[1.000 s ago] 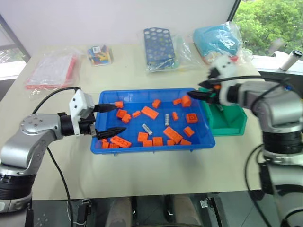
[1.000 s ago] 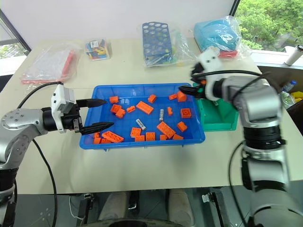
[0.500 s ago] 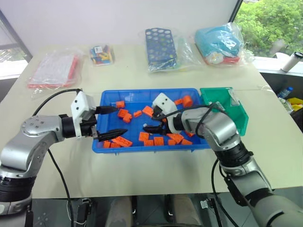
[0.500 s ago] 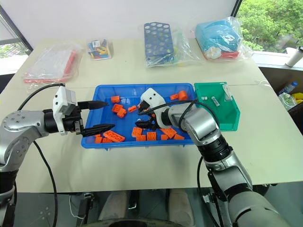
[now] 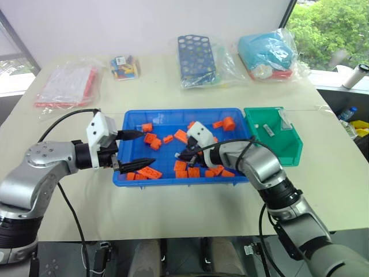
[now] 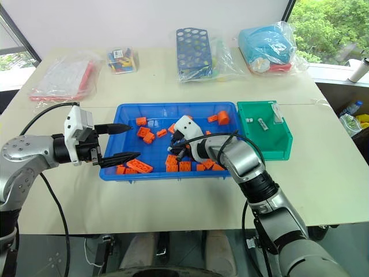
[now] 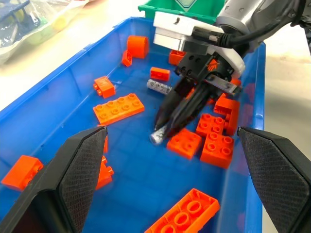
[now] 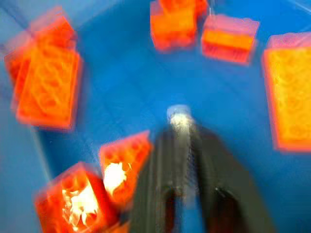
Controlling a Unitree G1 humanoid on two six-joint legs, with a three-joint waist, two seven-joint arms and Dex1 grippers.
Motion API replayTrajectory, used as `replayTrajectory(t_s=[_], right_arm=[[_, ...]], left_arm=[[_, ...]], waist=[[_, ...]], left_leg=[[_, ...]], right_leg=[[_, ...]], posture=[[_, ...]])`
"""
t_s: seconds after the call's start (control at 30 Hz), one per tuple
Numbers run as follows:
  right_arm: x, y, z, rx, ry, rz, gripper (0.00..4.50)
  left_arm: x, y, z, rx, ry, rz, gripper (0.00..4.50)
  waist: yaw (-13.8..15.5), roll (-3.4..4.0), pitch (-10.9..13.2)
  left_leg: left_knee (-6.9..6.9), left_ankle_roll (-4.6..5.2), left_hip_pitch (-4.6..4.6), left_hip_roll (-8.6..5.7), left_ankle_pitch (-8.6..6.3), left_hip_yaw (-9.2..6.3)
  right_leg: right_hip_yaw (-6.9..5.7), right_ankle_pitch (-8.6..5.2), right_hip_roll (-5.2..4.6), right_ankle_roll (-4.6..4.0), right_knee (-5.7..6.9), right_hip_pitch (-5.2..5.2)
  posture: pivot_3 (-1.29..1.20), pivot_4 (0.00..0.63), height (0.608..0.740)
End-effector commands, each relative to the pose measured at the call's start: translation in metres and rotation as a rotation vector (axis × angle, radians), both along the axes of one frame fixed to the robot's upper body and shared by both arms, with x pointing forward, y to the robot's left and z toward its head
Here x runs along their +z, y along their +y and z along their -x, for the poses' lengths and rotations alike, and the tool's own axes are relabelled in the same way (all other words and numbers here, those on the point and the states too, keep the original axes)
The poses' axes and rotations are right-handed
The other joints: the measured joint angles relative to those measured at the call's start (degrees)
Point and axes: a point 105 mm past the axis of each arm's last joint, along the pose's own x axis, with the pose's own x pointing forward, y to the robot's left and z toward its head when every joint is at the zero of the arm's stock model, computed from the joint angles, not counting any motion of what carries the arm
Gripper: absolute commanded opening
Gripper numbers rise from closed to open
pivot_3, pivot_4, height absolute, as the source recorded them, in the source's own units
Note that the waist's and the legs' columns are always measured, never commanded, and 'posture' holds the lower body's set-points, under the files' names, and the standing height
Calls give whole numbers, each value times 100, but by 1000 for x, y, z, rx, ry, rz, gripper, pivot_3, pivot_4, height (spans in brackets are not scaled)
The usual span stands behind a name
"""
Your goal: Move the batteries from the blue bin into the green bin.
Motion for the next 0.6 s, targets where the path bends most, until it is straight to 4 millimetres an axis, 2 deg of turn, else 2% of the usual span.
replayTrajectory(t_s=[0.03, 0.4, 0.43, 0.47, 0.6], right_arm=[[-14, -7, 5, -23, 51, 36, 32], [25, -10, -2, -73, 8, -50, 32], [28, -9, -2, -72, 3, -56, 533], [31, -7, -1, -65, -4, -60, 821], [36, 4, 8, -5, -16, -65, 2805]], left_arm=[[11, 2, -2, -4, -54, -4, 4500], [8, 0, -9, -30, -66, 3, 4500], [8, 0, -9, -32, -67, 4, 4500], [8, 0, -10, -34, -68, 4, 4500], [7, 0, -10, -45, -67, -4, 4500]], waist=[[0, 0, 0], [-3, 1, 1], [-2, 2, 1], [-3, 2, 1], [-11, 2, 1]], left_leg=[[0, 0, 0, 0, 0, 1], [-1, 0, -3, 0, 0, 1], [-1, 0, -3, 0, 0, 1], [-2, 0, -4, 0, 0, 1], [-2, 1, -4, 0, 0, 1]], right_leg=[[0, 0, 0, 0, 1, 0], [0, 0, 0, 0, 0, -5], [0, 0, 0, 0, 0, -5], [0, 0, 0, 0, 0, -6], [0, 0, 1, 0, 0, -7]], posture=[[0, 150, 737], [0, 150, 737], [0, 150, 737], [0, 150, 737], [0, 150, 737]])
